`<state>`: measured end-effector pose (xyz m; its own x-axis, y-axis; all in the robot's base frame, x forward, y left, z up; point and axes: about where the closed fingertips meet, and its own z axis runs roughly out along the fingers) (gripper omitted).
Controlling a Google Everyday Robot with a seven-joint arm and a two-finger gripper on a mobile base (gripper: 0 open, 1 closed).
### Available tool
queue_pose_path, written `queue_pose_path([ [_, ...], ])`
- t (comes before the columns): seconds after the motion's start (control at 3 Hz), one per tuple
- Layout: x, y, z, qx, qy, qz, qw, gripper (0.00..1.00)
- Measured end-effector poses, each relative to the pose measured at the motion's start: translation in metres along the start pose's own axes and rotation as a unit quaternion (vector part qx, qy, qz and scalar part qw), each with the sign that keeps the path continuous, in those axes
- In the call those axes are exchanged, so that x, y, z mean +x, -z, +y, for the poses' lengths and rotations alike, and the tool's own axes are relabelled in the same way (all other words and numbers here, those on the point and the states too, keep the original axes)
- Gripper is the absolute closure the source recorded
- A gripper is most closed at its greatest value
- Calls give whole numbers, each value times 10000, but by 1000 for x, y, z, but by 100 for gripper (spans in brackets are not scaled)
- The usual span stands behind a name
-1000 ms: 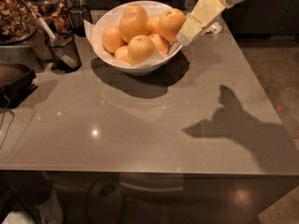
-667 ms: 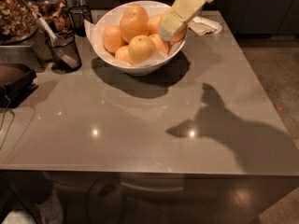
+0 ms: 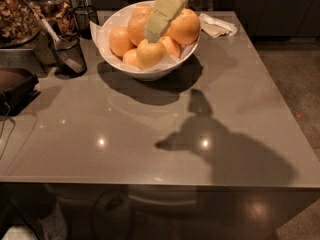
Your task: Pick orange from white bowl
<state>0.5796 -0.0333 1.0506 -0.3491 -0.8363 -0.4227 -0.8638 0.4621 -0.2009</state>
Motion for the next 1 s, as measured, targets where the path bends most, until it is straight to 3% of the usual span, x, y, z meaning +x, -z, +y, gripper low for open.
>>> queue_pose_path([
  [0.33, -3, -1, -1, 22, -6, -47, 10000, 0],
  [1.0, -51, -33, -28, -270, -646, -362, 9969, 0],
])
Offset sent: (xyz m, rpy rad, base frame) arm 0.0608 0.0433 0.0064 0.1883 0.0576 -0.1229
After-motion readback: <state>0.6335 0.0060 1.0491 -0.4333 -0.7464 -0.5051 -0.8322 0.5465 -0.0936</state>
